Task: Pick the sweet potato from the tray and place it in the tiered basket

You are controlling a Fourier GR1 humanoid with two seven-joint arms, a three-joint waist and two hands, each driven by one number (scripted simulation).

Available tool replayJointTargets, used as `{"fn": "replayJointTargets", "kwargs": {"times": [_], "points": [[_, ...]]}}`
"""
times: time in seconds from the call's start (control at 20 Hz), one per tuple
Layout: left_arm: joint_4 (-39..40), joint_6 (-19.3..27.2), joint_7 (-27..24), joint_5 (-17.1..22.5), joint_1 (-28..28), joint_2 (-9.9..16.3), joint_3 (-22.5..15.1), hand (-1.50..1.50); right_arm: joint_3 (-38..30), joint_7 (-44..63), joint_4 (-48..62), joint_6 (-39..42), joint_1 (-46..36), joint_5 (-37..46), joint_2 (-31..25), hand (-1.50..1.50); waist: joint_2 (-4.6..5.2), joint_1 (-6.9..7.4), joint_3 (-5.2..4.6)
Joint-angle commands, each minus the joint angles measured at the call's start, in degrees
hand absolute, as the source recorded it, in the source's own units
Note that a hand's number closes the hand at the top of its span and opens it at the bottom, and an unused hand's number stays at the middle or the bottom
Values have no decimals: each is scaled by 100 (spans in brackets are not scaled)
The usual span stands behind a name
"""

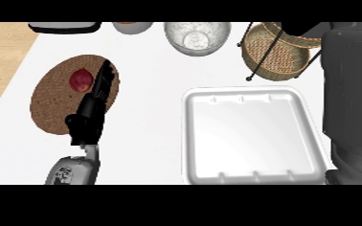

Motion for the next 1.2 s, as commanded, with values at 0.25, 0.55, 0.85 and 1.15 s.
{"fn": "replayJointTargets", "kwargs": {"times": [0.25, 0.55, 0.85, 1.15], "points": [[153, -288, -123, 234, -64, 227, 220, 0, -71, -1102, 1961, -1328, -68, 191, -903, 150, 26, 35, 0], [38, -157, -211, 136, 95, 32, 51, 0, -620, -692, 2963, -1938, -404, -34, -690, 150, 29, 85, 1], [-109, 49, 141, -61, -21, -56, -17, 0, -1200, -1004, 3066, -2456, -228, -798, -523, -150, -2, 5, 4], [78, -64, 133, 42, -15, -44, 28, 0, -1916, -1235, 2965, -3180, -384, -1444, -758, -150, 2, -20, 5]]}}
